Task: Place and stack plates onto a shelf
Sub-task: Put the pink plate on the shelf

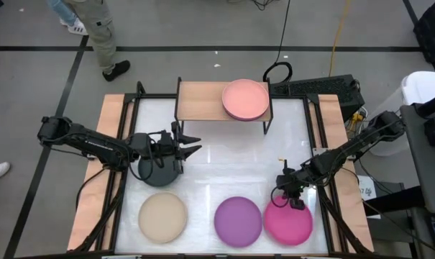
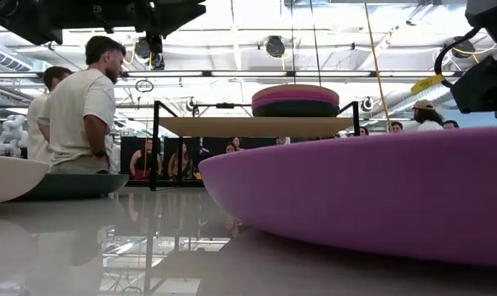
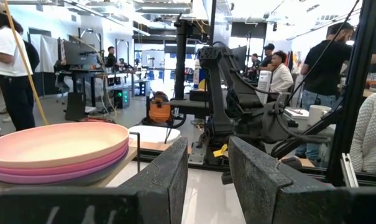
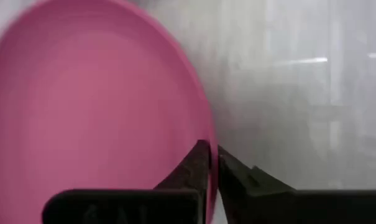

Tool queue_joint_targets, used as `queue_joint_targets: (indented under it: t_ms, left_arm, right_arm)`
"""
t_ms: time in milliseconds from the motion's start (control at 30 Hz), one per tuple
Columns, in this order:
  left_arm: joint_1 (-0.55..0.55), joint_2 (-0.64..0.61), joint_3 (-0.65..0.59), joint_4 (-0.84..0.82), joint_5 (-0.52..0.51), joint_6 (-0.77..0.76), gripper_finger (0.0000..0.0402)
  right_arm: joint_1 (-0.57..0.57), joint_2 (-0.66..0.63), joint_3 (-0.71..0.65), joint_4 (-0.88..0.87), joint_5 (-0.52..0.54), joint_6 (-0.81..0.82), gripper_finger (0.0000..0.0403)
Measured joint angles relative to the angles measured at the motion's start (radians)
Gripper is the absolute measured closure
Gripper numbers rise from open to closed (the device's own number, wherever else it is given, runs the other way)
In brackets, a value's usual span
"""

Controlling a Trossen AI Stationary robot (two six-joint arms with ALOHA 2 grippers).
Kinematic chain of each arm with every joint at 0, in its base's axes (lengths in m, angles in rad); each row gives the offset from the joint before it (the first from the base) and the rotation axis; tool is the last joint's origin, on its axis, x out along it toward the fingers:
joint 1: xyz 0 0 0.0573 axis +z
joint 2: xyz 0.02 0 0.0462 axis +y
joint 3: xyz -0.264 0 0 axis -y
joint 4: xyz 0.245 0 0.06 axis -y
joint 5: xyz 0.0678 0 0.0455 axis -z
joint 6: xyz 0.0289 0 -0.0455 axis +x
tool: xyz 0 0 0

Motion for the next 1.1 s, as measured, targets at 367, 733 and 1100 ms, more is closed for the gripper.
queue_joint_targets:
  t_ms: [367, 733, 1100]
  left_arm:
    - [0.0, 0.0, 0.0, 0.0, 0.0, 0.001, 0.0279]
    - [0.002, -0.011, 0.001, 0.074, -0.001, 0.007, 0.0279]
    - [0.058, -0.18, 0.002, 0.0, -0.002, 0.033, 0.0279]
  right_arm:
    - [-0.002, -0.142, 0.019, -0.117, 0.038, 0.021, 0.0401]
    - [-0.064, -0.35, 0.234, -0.138, 0.29, -0.153, 0.0402]
    - [-0.472, -0.235, 0.53, 0.226, 0.416, -0.666, 0.0402]
